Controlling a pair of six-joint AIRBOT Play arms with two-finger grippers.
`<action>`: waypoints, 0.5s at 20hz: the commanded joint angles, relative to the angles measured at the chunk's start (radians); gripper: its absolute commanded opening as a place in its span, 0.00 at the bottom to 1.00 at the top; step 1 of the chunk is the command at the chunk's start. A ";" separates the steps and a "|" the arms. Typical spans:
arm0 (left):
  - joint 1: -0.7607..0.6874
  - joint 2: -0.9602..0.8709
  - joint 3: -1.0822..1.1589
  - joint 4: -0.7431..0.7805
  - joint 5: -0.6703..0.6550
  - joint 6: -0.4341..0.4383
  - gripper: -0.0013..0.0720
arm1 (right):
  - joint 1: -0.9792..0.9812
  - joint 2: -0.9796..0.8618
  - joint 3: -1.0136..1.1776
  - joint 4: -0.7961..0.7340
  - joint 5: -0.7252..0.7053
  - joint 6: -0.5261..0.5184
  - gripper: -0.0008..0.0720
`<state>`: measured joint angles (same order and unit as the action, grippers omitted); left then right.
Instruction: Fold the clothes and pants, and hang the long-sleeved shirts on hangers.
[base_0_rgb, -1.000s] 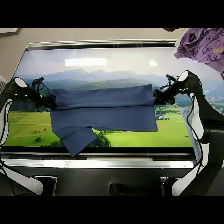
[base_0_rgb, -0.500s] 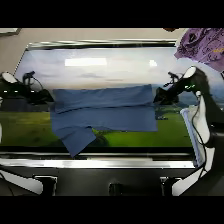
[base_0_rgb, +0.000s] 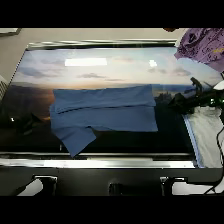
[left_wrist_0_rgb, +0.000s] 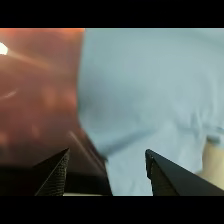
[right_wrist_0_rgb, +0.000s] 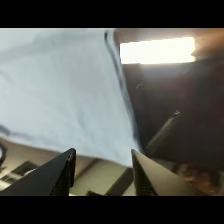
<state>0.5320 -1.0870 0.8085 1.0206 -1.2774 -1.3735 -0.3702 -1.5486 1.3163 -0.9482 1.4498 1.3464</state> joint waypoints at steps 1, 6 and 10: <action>0.027 0.186 -0.294 -0.106 0.047 0.026 0.77 | -0.006 0.052 -0.122 0.073 -0.038 -0.032 0.58; 0.013 0.195 -0.429 -0.195 0.119 0.069 0.77 | 0.001 0.053 -0.122 0.085 -0.042 -0.030 0.58; -0.048 0.180 -0.474 -0.212 0.184 0.069 0.77 | 0.001 0.053 -0.122 0.095 -0.035 -0.030 0.58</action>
<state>0.5175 -0.9051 0.3805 0.8360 -1.1461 -1.3113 -0.3702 -1.4979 1.1988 -0.8654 1.4124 1.3170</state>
